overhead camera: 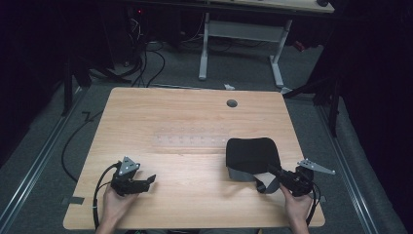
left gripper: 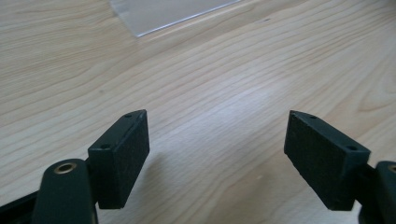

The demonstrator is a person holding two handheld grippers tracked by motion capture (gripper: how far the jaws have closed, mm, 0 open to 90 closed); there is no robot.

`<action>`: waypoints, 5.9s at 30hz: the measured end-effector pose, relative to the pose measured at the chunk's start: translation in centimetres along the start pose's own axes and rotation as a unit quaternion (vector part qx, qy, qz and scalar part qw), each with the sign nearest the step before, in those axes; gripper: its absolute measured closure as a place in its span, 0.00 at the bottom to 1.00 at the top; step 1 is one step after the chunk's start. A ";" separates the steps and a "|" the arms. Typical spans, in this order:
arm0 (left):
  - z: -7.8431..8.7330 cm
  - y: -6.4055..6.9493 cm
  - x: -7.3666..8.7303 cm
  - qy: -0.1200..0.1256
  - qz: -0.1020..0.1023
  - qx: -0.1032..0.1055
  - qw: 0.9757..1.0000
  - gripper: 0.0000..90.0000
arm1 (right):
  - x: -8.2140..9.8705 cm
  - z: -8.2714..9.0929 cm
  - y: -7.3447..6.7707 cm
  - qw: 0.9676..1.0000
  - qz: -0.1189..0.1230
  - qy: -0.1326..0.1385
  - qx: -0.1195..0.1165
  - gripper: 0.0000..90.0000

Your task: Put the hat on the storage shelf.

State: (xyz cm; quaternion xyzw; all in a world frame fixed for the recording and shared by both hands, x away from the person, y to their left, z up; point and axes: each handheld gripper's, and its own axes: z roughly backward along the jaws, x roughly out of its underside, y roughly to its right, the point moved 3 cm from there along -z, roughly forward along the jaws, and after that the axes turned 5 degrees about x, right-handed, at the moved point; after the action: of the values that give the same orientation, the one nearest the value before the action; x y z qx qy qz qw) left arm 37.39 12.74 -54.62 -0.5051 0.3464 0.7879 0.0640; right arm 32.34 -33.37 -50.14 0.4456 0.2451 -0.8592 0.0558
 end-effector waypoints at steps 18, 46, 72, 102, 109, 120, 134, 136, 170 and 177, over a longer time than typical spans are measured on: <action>0.4 4.9 -0.9 0.012 -0.020 0.091 0.996 0.21 | -1.4 -0.7 -4.6 0.997 0.046 -0.033 -0.056 0.96; -0.9 10.8 -0.1 -0.008 -0.117 0.151 0.982 0.19 | -1.3 -4.7 -9.3 0.985 0.084 -0.093 -0.121 0.96; -1.4 11.8 0.7 0.001 -0.177 0.150 0.973 0.22 | -2.0 -6.3 -11.9 0.979 0.088 -0.141 -0.117 0.96; 0.1 12.3 0.3 -0.015 -0.173 0.218 0.961 0.89 | -2.1 -7.6 -12.1 0.977 0.070 -0.120 -0.160 0.88; 0.5 12.9 0.7 -0.040 -0.163 0.249 0.954 0.96 | -2.5 -7.6 -11.9 0.979 0.059 -0.100 -0.165 0.73; 1.3 12.1 -1.0 -0.024 -0.109 0.250 0.962 0.96 | -1.8 -6.6 -9.9 0.987 0.070 -0.080 -0.120 0.59; 1.9 11.1 -2.8 -0.004 -0.061 0.247 0.967 0.96 | 0.6 -7.1 -6.5 0.989 0.124 -0.080 0.012 0.52; 1.9 11.0 -3.1 0.001 -0.057 0.246 0.968 0.96 | 1.0 -7.2 -6.0 0.987 0.134 -0.078 0.034 0.51; 1.7 8.2 -8.3 0.079 -0.024 0.182 0.980 0.96 | 2.3 -8.6 -2.6 0.969 0.167 -0.098 0.155 0.41; 1.7 7.7 -9.4 0.099 -0.019 0.174 0.980 0.96 | 2.3 -8.6 -2.6 0.969 0.165 -0.097 0.158 0.40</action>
State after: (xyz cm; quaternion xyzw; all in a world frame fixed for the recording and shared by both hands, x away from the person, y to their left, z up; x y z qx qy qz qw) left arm 37.15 10.35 -42.61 -0.5680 0.4735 0.6602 0.1314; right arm 36.52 -26.76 -55.17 0.3976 0.0226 -0.9051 0.1491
